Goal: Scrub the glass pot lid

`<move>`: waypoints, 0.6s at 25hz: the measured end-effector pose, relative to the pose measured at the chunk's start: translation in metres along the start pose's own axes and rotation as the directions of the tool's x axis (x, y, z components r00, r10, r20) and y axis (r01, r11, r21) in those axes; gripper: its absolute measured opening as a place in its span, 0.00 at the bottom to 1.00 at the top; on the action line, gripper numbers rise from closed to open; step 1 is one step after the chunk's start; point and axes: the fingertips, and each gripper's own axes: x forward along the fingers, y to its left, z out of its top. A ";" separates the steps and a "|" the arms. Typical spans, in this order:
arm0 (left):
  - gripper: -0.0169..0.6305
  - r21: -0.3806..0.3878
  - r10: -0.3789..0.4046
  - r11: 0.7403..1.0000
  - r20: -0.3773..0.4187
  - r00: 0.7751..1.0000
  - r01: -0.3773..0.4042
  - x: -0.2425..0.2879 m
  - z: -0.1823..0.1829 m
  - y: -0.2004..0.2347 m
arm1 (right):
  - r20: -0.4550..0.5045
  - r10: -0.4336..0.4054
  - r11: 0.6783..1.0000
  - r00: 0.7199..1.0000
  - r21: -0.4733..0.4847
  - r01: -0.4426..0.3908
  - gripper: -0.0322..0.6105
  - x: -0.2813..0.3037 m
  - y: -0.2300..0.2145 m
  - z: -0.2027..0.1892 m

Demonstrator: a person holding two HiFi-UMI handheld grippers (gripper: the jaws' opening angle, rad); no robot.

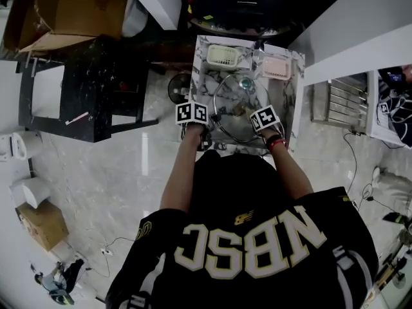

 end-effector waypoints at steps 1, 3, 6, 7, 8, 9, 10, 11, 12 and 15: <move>0.13 0.004 0.002 1.000 0.000 1.000 -0.002 0.000 0.000 0.000 | -0.004 -0.001 1.000 1.000 -0.009 0.001 0.16 -0.001 0.007 -0.001; 0.13 0.014 0.011 1.000 0.000 1.000 -0.011 -0.001 0.001 0.000 | -0.011 0.014 1.000 1.000 -0.026 -0.015 0.16 -0.002 0.021 0.000; 0.12 0.028 0.024 0.999 -0.006 1.000 -0.024 -0.001 0.000 0.001 | 0.014 0.075 0.996 0.997 -0.048 -0.074 0.16 -0.004 0.047 0.010; 0.12 0.032 0.028 0.999 -0.009 1.000 -0.028 -0.001 0.000 0.001 | 0.031 0.095 0.994 0.995 -0.052 -0.093 0.16 -0.006 0.054 0.015; 0.12 0.036 0.032 0.999 -0.012 0.999 -0.032 -0.001 0.000 0.001 | 0.051 0.112 0.993 0.992 -0.053 -0.110 0.16 -0.007 0.061 0.022; 0.12 0.040 0.037 0.999 -0.013 0.999 -0.037 -0.001 0.000 0.002 | 0.071 0.128 0.991 0.989 -0.052 -0.124 0.16 -0.007 0.066 0.028; 0.12 0.043 0.043 0.998 -0.013 0.999 -0.043 -0.001 0.000 0.002 | 0.092 0.141 0.989 0.986 -0.049 -0.137 0.16 -0.008 0.070 0.034; 0.13 0.047 0.049 0.998 -0.013 0.999 -0.048 -0.001 0.000 0.003 | 0.114 0.154 0.988 0.982 -0.042 -0.150 0.16 -0.008 0.072 0.040; 0.13 0.051 0.053 0.997 -0.013 0.999 -0.052 -0.001 0.000 0.003 | 0.135 0.164 0.986 0.977 -0.032 -0.161 0.16 -0.008 0.073 0.046; 0.13 0.058 0.062 0.996 -0.019 0.998 -0.061 -0.001 -0.001 0.003 | 0.190 0.185 0.982 0.964 -0.007 -0.187 0.16 -0.007 0.068 0.066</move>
